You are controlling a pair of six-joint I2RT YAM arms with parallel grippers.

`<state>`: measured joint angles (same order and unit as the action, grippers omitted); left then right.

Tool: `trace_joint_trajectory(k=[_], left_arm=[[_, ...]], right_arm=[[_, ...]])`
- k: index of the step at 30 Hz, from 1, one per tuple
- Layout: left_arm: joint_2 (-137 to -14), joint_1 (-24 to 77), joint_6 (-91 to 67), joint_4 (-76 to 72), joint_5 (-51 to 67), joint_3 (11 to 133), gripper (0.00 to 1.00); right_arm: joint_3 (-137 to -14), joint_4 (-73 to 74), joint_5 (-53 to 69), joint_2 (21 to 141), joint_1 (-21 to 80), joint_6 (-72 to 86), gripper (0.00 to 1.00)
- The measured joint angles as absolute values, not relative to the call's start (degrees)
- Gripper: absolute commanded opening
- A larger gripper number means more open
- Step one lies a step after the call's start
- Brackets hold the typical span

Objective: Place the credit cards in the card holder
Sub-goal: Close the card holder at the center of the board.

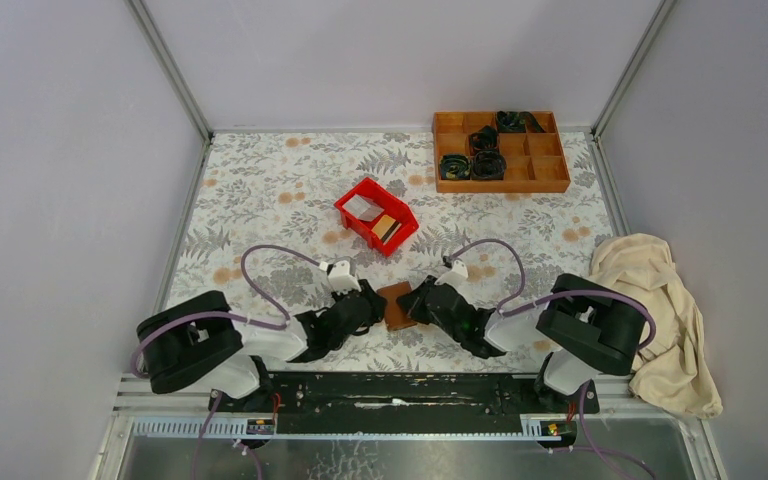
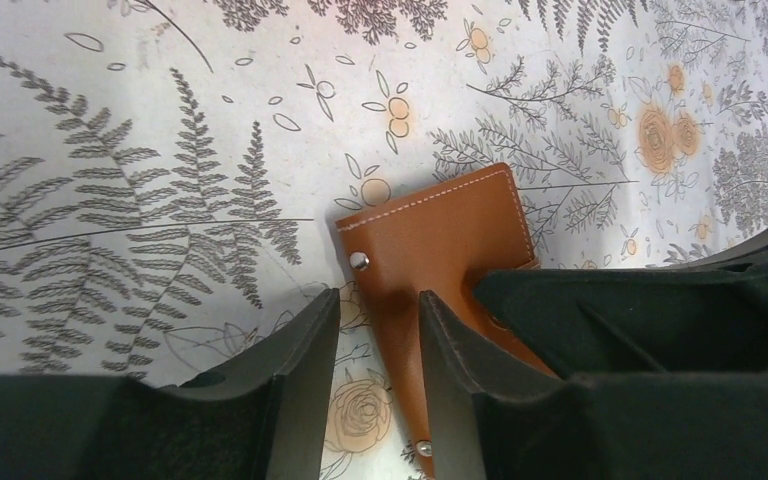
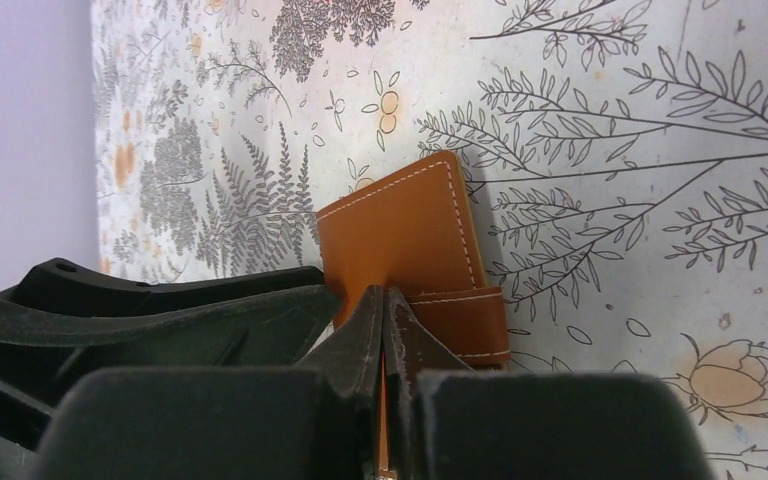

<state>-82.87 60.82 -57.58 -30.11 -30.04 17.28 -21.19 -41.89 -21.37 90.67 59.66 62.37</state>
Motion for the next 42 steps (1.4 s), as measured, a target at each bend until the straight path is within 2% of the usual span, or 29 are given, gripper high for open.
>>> trace_joint_trajectory(k=[6, 11, 18, 22, 24, 28, 33, 37, 42], left_arm=[[-75.64, 61.06, -54.50, -21.58, -31.40, 18.74, 0.52], [-69.34, 61.08, -49.80, -19.75, -31.18, 22.17, 0.50], [-70.28, 61.08, -44.75, -22.83, -26.17, 24.12, 0.31], [-77.32, 61.08, -44.01, -28.82, -22.24, 24.86, 0.13], [-85.17, 61.08, -43.88, -32.69, -19.14, 26.52, 0.10], [-97.62, 60.45, -43.59, -40.36, -18.87, 34.37, 0.12], [-97.34, 60.58, -45.10, -43.48, -20.16, 32.25, 0.26], [-89.91, 61.78, -45.39, -38.63, -21.67, 28.86, 0.34], [-78.81, 62.94, -45.54, -34.02, -24.97, 25.89, 0.38]], right_arm=[[-18.13, -47.33, -19.73, 91.07, 58.70, 64.86, 0.00], [-17.30, -50.26, -18.90, 92.62, 58.24, 65.69, 0.00], [-16.34, -53.63, -17.45, 93.93, 57.49, 66.13, 0.00], [-15.90, -55.13, -16.27, 94.50, 56.82, 66.28, 0.00], [-15.75, -56.27, -15.55, 95.24, 56.45, 66.26, 0.00], [-13.72, -59.96, -21.54, 96.14, 52.18, 69.41, 0.00], [-13.87, -60.36, -22.57, 96.33, 52.25, 68.53, 0.03], [-15.90, -58.33, -20.16, 95.81, 53.19, 65.82, 0.17], [-18.59, -53.01, -17.98, 93.71, 53.39, 62.26, 0.32]])
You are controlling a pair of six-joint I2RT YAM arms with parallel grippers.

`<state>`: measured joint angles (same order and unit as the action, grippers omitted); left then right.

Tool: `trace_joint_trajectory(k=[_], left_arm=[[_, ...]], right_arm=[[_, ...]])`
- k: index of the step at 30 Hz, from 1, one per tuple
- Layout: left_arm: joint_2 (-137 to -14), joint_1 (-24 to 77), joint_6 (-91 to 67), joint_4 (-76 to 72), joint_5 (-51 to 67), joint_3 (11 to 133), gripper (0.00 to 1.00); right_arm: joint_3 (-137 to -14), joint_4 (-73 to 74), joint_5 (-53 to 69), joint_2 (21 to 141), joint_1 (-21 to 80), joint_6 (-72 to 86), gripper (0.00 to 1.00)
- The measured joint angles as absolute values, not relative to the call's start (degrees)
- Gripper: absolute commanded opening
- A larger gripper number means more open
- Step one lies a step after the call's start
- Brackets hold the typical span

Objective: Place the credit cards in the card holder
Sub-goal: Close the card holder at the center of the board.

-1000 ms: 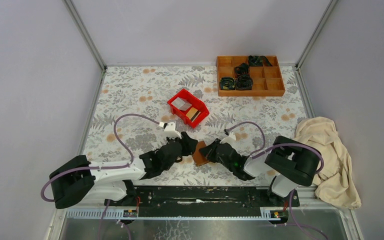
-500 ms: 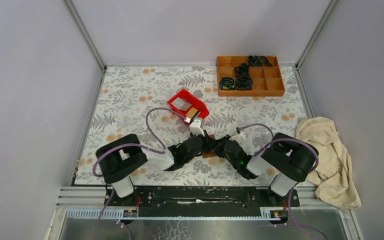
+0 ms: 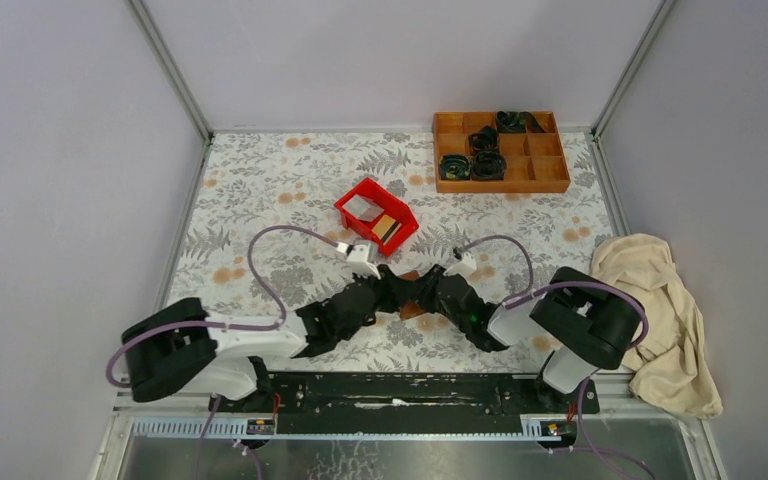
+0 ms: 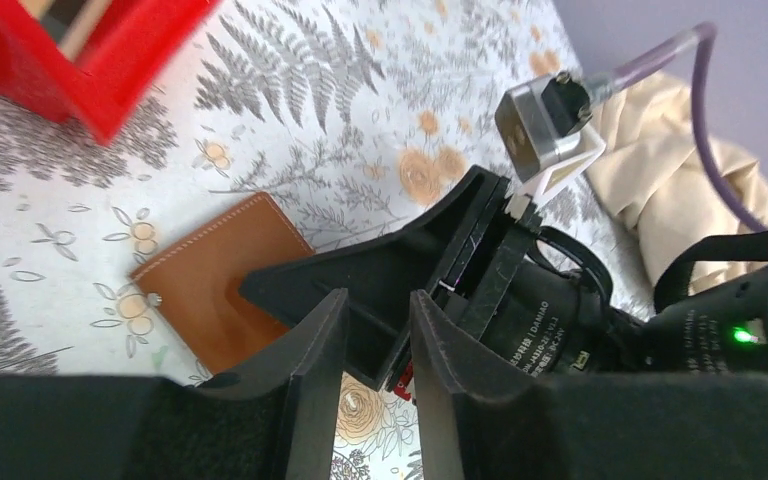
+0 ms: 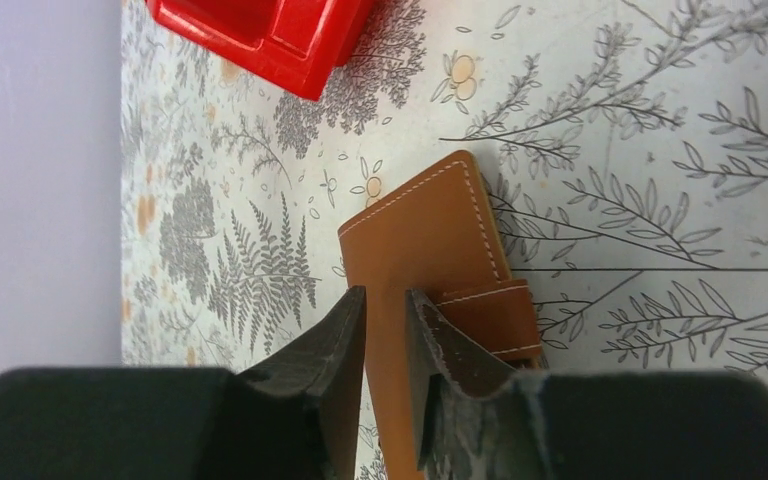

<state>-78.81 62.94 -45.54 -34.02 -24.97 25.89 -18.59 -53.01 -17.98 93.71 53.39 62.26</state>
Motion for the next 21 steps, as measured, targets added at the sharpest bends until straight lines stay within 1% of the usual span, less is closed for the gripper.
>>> trace_joint_trajectory(k=[1, 3, 9, 15, 21], left_arm=[[-75.64, 62.96, -45.65, -33.26, -26.44, 24.82, 0.39], [-73.58, 62.96, -45.76, -32.64, -27.64, 24.14, 0.39], [-69.01, 62.98, -46.04, -30.52, -31.83, 21.85, 0.40], [-67.75, 62.98, -47.16, -29.34, -34.30, 19.70, 0.40], [-68.03, 62.98, -48.16, -29.23, -35.03, 17.72, 0.41]], right_arm=[[-19.11, -51.66, -17.72, 93.08, 53.39, 61.36, 0.34], [-20.25, -48.66, -16.86, 91.77, 53.39, 59.55, 0.36], [-24.23, -37.56, -15.16, 87.88, 53.82, 53.74, 0.39], [-27.09, -28.93, -14.15, 85.67, 54.06, 49.69, 0.40], [-28.45, -25.47, -13.87, 85.10, 54.13, 47.46, 0.41]])
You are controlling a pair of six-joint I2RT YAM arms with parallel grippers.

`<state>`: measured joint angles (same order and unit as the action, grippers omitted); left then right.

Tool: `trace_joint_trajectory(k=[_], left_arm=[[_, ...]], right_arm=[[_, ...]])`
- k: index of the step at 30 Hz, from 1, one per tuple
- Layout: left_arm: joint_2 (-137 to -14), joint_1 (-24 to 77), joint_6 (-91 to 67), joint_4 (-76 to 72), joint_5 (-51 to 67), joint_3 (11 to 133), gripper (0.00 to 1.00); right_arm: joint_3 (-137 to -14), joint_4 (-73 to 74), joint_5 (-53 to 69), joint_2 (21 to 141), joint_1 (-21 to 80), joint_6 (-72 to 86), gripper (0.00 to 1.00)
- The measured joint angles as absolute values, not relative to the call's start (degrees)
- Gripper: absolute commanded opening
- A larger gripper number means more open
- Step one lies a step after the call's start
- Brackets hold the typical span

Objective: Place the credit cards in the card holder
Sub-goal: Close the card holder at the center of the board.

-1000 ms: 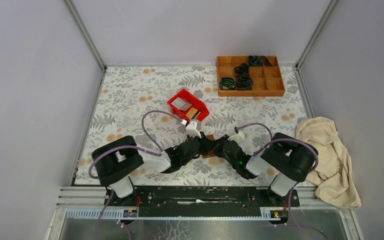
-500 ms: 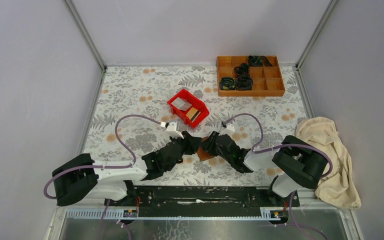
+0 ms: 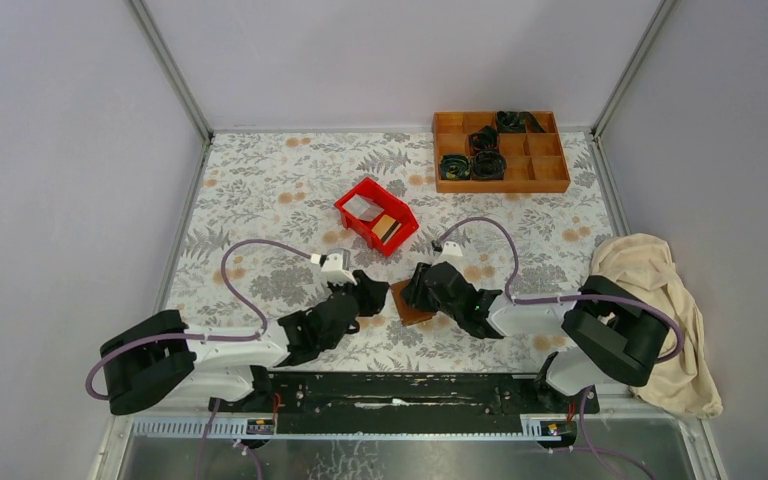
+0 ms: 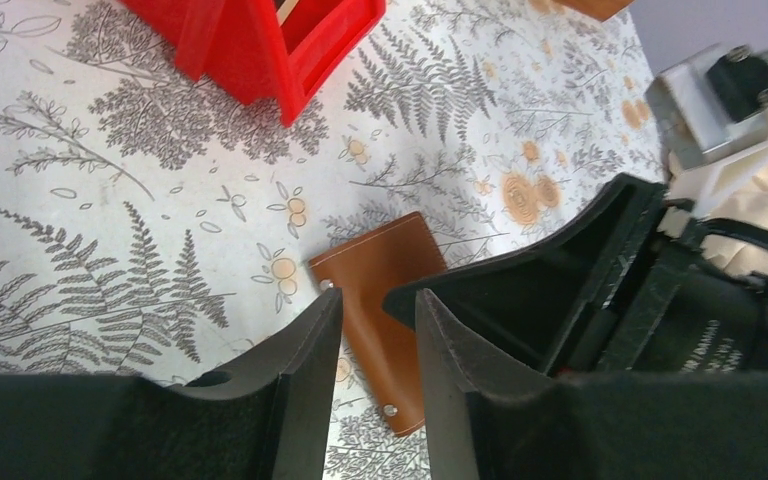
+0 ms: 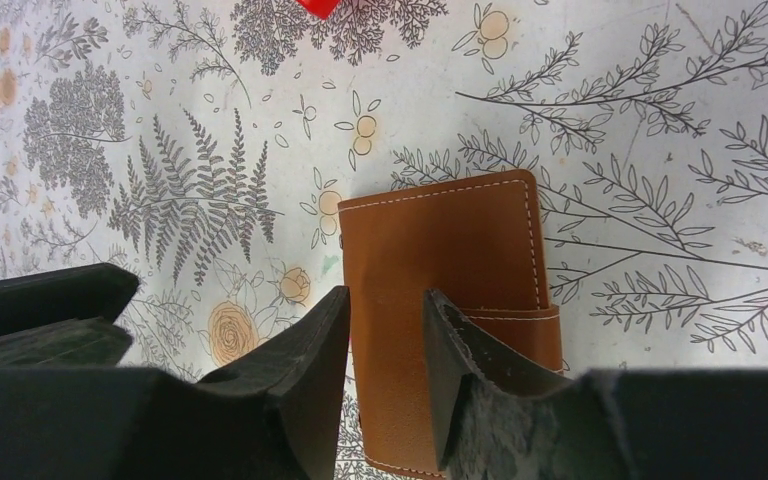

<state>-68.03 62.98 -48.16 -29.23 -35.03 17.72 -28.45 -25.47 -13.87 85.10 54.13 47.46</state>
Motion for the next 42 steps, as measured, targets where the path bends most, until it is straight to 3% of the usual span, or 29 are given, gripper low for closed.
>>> trace_joint_trajectory(k=[19, 30, 42], left_arm=[[-78.98, 64.69, -50.04, -33.26, -33.56, 14.61, 0.40], [-81.36, 65.76, -50.04, -34.33, -33.36, 15.86, 0.36], [-82.94, 66.22, -50.43, -34.35, -33.36, 16.08, 0.34]], right_arm=[[-36.58, -14.94, -14.33, 83.55, 54.13, 40.14, 0.41], [-29.71, -15.46, -15.79, 73.95, 53.45, 40.93, 0.01], [-14.02, -38.39, 0.47, 75.40, 43.53, 53.23, 0.00]])
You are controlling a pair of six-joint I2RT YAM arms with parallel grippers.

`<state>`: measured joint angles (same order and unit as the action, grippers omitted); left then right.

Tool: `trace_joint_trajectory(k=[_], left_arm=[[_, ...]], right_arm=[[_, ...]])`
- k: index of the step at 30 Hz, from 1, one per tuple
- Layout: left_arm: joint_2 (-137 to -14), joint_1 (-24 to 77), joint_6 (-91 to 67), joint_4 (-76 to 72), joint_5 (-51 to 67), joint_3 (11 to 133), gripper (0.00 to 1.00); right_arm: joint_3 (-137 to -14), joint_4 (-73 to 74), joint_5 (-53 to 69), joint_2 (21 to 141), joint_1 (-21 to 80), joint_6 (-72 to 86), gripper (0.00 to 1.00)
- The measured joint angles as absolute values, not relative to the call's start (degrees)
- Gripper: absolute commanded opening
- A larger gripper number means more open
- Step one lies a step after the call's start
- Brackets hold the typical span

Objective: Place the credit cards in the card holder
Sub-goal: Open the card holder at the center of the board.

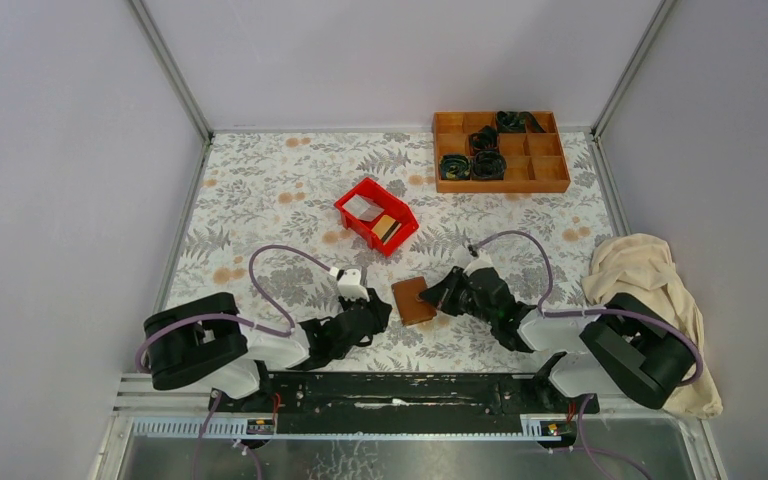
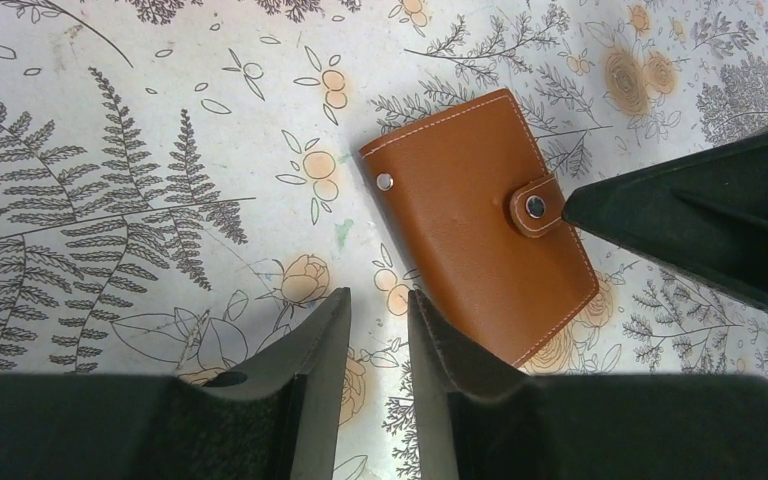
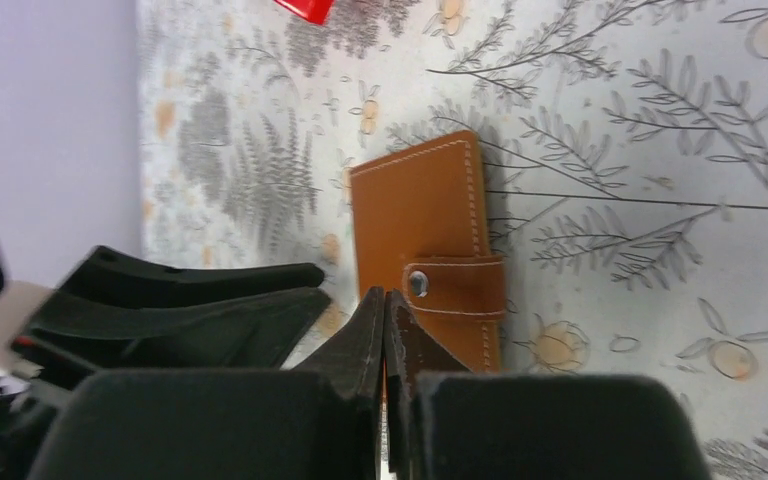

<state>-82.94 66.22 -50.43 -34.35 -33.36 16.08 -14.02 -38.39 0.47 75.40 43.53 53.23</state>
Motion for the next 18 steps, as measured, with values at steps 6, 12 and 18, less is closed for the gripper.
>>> trace_joint_trajectory(k=[6, 12, 18], left_arm=[[-83.88, 66.24, -50.43, -34.35, -33.36, 16.27, 0.34], [-83.99, 66.24, -50.41, -34.35, -33.41, 16.32, 0.34], [-84.01, 66.24, -50.39, -34.39, -33.43, 16.32, 0.34]], right_arm=[[-11.29, -52.88, 8.43, 80.55, 40.56, 59.42, 0.00], [-11.11, -62.15, 12.93, 82.85, 39.83, 63.00, 0.00], [-11.14, -64.73, 13.78, 85.52, 38.96, 63.88, 0.00]])
